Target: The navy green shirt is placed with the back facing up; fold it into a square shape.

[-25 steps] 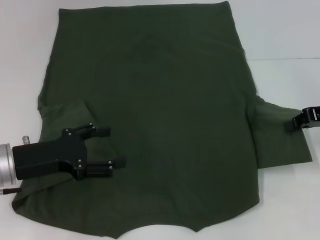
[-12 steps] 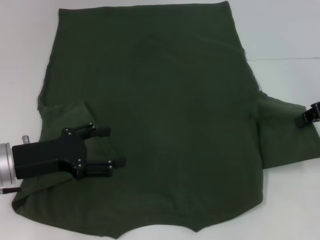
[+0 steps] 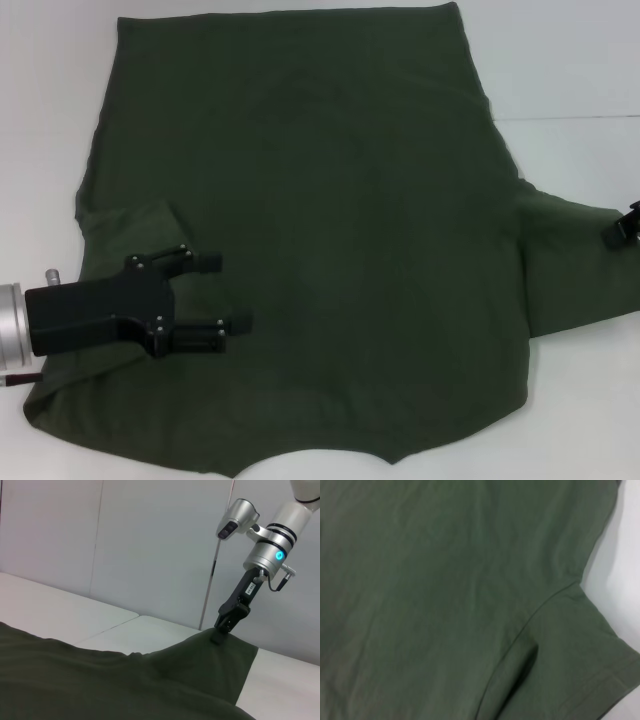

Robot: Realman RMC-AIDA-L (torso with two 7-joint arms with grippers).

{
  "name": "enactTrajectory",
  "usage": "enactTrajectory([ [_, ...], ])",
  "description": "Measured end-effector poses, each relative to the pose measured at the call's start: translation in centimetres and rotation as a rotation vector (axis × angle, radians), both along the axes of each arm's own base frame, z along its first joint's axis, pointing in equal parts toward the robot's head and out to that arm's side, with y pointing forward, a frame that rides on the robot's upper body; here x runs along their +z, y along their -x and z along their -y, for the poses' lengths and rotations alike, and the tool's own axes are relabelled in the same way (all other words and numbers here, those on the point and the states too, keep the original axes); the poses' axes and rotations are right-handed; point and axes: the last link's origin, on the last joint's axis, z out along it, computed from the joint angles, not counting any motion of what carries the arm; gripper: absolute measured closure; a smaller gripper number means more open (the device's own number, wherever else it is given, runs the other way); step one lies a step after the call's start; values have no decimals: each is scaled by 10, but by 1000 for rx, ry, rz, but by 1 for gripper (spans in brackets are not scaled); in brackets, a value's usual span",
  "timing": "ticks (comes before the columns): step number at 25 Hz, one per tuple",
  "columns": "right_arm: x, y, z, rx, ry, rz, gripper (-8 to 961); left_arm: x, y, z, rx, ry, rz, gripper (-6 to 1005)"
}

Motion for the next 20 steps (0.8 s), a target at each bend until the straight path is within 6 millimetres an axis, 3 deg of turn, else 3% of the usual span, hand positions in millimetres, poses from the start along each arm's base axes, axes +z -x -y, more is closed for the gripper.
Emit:
enactTrajectory([
  [20,27,10,0,39,-23,29,927,4,-4,-3,-5,8,3,48],
])
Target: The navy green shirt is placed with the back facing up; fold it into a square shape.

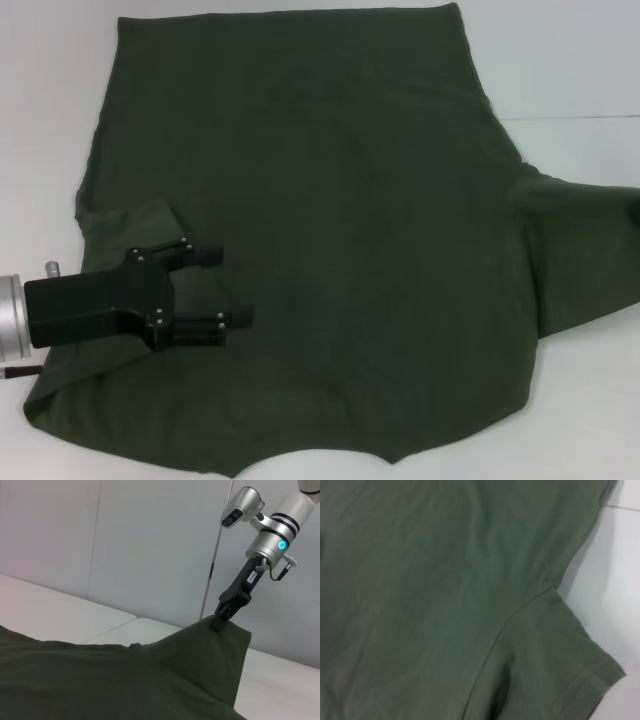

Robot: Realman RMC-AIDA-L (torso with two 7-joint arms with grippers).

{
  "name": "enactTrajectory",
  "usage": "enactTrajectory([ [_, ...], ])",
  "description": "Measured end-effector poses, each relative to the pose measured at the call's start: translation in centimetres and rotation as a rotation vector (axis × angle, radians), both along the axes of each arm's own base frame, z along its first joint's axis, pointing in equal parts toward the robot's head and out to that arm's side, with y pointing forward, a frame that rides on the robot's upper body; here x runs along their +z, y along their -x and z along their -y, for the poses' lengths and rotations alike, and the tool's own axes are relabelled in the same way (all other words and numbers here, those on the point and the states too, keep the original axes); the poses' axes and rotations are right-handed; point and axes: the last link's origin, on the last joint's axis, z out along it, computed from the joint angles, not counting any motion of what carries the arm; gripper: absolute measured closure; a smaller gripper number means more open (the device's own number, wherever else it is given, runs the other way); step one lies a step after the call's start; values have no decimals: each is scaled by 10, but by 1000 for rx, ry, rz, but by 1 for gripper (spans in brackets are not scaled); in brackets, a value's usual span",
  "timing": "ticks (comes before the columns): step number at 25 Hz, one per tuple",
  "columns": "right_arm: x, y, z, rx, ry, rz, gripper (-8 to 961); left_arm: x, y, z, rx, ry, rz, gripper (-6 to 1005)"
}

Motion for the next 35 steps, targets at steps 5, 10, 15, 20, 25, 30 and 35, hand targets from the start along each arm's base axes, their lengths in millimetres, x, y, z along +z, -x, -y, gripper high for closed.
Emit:
enactTrajectory([
  [5,3,6,-5,26,-19,9,927,0,-1,-1,-1,0,1,48],
  [10,2,16,-13,58,-38,-11,926,0,-2,-1,-2,-1,2,47],
  [15,-7,32,-20,93,-34,-39,926,0,-2,-2,-2,-2,2,47],
  [20,-18,49,-27,125,-23,-66,926,3,-2,-2,-8,-8,-3,47],
  [25,-33,59,-36,136,-8,-86,925,4,-2,-2,-11,-12,-1,47],
  [30,-48,65,-42,135,0,-103,925,6,-3,-1,-20,-10,6,47],
  [35,-62,70,-49,133,-16,-117,924,8,-4,0,-26,-12,5,48],
])
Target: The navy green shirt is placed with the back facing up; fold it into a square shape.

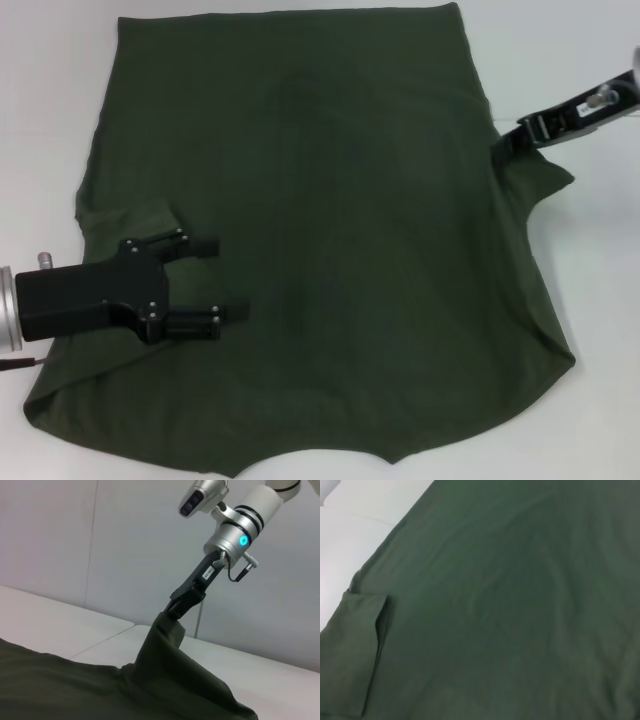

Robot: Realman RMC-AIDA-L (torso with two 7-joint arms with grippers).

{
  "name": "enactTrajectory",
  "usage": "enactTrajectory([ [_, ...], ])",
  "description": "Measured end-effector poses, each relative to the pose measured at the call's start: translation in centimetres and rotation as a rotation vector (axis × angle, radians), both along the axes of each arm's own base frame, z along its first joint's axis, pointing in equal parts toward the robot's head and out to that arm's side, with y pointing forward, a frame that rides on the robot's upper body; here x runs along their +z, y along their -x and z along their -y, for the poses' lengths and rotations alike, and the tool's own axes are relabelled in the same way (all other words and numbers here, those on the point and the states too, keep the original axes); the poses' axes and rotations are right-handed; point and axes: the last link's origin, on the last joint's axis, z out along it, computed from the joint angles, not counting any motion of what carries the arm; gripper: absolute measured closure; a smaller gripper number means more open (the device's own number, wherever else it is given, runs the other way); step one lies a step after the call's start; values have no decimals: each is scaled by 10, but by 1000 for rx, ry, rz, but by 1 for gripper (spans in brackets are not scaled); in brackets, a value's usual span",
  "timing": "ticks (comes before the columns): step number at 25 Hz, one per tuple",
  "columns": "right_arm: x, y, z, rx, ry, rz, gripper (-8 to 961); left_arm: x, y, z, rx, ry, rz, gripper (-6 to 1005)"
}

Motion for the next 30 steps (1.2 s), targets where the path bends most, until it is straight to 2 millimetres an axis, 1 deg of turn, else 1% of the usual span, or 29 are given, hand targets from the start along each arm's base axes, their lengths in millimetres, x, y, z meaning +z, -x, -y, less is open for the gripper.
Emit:
enactTrajectory([
  [13,-29,3,-10,-29,-41,-21,923,0,-1,-1,-3,-2,1,48],
  [16,-38,4,-11,-29,-42,-19,923,1,-1,-1,-5,-2,1,48],
  [29,-64,12,-13,-36,-81,-64,898,1,-1,-2,-5,-6,-3,47],
  [30,-67,12,-12,-37,-80,-62,792,1,-1,-2,-5,-6,-3,47],
])
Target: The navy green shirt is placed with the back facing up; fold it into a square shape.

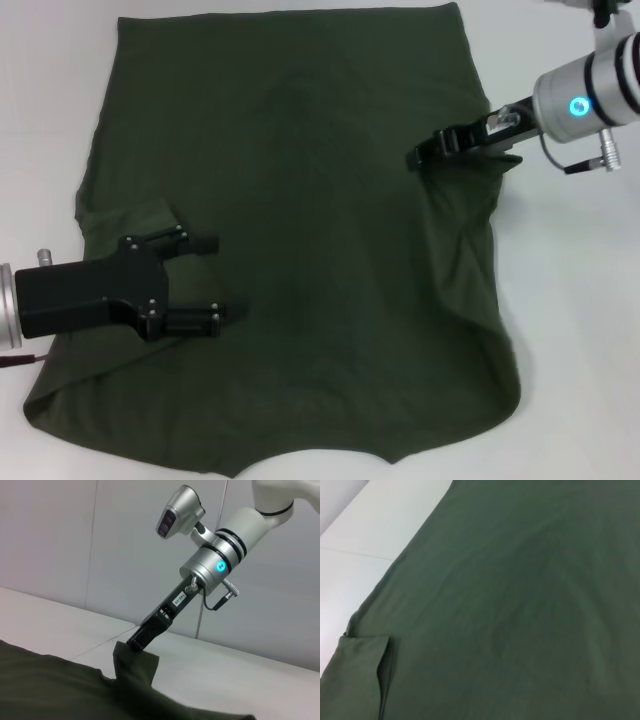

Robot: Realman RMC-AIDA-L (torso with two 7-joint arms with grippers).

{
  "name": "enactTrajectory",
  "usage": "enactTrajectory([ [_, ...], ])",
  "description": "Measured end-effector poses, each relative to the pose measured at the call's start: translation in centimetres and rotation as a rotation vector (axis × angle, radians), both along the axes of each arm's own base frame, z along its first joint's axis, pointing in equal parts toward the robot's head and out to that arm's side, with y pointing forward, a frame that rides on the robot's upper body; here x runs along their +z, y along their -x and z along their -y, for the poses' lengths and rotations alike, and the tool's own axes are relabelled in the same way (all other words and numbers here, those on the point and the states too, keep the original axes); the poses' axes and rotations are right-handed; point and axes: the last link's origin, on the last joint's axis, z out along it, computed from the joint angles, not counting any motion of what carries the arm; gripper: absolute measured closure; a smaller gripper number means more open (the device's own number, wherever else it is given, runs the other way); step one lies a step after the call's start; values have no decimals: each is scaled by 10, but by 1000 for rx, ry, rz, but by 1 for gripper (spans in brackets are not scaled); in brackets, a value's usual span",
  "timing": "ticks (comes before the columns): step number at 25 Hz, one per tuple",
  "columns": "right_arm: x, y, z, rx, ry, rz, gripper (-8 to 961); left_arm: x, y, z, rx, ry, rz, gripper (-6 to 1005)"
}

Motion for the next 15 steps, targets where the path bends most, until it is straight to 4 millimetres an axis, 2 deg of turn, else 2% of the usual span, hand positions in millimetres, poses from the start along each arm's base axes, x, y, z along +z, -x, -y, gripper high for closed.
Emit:
enactTrajectory([
  [1,-2,1,0,0,-2,-1,687,0,0,0,1,0,0,47],
  [7,-4,9,-3,-20,-36,-95,476,1,1,1,0,-2,-2,47],
  [12,-2,12,-4,-67,-59,-186,235,1,3,3,1,-2,-4,48],
  [15,-3,13,-4,-76,-58,-191,134,1,4,4,0,-2,-8,48],
])
